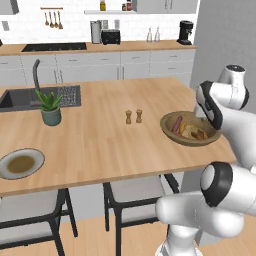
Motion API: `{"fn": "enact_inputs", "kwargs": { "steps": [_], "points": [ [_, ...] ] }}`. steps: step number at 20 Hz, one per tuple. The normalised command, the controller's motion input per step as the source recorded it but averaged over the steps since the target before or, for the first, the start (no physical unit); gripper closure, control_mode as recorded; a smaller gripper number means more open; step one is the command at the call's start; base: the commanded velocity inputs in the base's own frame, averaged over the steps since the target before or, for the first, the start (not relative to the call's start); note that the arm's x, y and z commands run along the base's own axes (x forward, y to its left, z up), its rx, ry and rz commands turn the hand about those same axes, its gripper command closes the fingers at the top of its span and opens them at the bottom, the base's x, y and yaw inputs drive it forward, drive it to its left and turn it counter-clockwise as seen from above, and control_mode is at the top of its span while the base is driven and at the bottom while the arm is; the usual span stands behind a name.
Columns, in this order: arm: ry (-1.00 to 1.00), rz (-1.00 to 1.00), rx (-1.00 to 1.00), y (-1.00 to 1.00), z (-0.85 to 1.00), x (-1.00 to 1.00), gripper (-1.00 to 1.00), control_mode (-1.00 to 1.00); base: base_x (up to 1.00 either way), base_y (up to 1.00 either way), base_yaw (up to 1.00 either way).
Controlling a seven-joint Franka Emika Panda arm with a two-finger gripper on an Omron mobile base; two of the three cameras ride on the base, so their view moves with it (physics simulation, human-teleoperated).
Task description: Place one bun and one sausage from the bowl on each plate.
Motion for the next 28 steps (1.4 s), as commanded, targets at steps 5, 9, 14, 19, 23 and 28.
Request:
{"fn": "enact_inputs", "kwargs": {
  "steps": [5,9,14,19,23,28],
  "points": [
    [0.0,0.0,0.0,-0.1,-0.1,0.65,-1.0,-1.0,0.0,0.0,0.0],
    [0.02,0.0,0.0,-0.26,-0.09,0.41,-1.0,-1.0,0.0,0.0,0.0],
    [0.03,0.0,0.0,-0.3,-0.34,0.25,-1.0,-1.0,0.0,0.0,0.0],
    [0.03,0.01,0.0,-0.39,-0.43,0.14,-1.0,-1.0,0.0,0.0,0.0],
    [0.02,0.0,0.0,-0.34,-0.44,0.1,-1.0,-1.0,0.0,0.0,0.0],
    [0.0,0.0,0.0,-0.11,-0.17,0.23,-1.0,-1.0,0.0,0.0,0.0]
  ]
}}
